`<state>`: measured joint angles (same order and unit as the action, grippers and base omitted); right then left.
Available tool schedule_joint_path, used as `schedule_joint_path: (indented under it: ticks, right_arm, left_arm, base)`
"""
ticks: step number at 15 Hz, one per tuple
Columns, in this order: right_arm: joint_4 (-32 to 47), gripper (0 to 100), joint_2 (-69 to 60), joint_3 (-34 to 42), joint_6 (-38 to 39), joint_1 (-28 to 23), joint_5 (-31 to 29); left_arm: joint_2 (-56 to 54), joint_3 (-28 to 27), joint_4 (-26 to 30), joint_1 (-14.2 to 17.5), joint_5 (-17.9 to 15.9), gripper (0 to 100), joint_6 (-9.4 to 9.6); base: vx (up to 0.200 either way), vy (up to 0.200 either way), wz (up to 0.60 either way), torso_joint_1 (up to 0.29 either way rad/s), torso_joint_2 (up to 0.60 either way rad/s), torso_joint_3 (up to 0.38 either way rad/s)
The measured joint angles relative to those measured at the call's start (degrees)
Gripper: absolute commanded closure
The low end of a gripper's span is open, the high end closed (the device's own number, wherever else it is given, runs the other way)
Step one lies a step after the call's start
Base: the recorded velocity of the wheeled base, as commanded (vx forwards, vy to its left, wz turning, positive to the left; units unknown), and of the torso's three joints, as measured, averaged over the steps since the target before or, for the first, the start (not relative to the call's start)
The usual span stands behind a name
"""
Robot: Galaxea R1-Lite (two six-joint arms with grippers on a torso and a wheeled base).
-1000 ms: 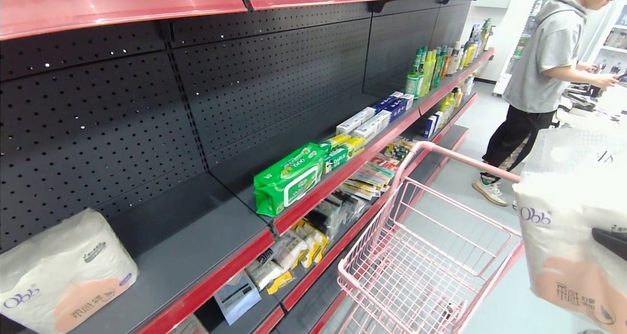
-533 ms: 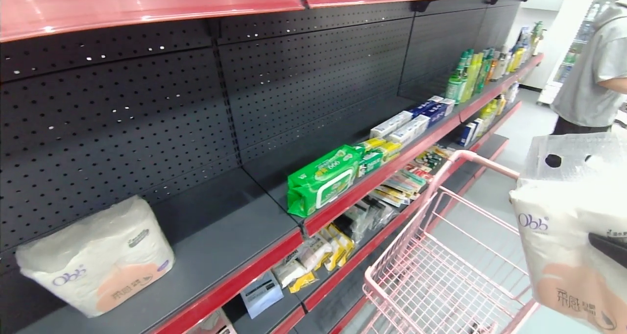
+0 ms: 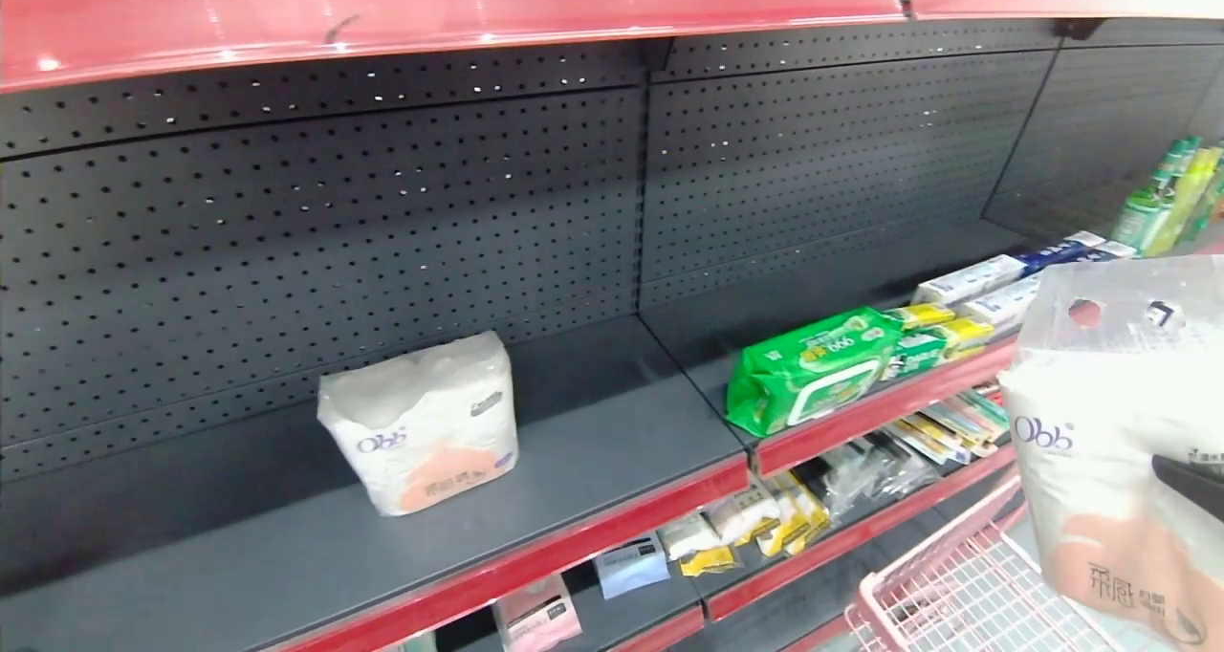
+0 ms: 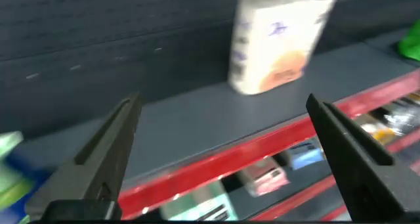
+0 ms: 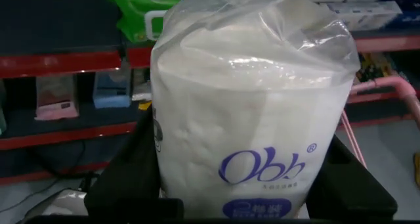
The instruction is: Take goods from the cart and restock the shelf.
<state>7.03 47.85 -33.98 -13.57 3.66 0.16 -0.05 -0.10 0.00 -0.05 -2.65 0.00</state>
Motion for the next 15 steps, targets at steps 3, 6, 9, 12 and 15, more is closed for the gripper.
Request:
schedule_joint_path:
  ticks: [3, 6, 9, 12, 15]
  right_arm:
    - [-0.04, 100, -0.09, -0.01, -0.02, 0.02, 0.0]
    - [-0.09, 100, -1.1, 0.21, -0.96, -0.02, -0.09]
    - [-0.04, 100, -5.51, 2.61, -1.84, -0.38, 0.0]
    - [-0.09, 100, -13.51, 7.5, -1.84, -0.35, 0.24]
    - [0.02, 100, -20.72, 11.4, -1.82, -0.09, 0.3]
  left_arm:
    - [0.0, 0.0, 0.0, 0.0, -0.02, 0, 0.0]
    - [0.0, 0.0, 0.0, 0.0, -0.02, 0, 0.02]
    - [0.0, 0.0, 0.07, 0.0, -0.06, 0, 0.07]
    - [0.23, -0.01, 0.0, -0.11, -0.06, 0, 0.44]
    - [1.83, -0.06, -0.05, -1.24, -1.58, 0, 3.17]
  base:
    - [0.0, 0.0, 0.6, 0.001, 0.01, 0.001]
    - [0.0, 0.0, 0.4, -0.002, 0.0, 0.006]
    - [0.0, 0.0, 0.0, 0.0, 0.0, 0.0]
    - [0.0, 0.0, 0.0, 0.0, 0.0, 0.0]
    - [0.0, 0.0, 0.0, 0.0, 0.0, 0.0]
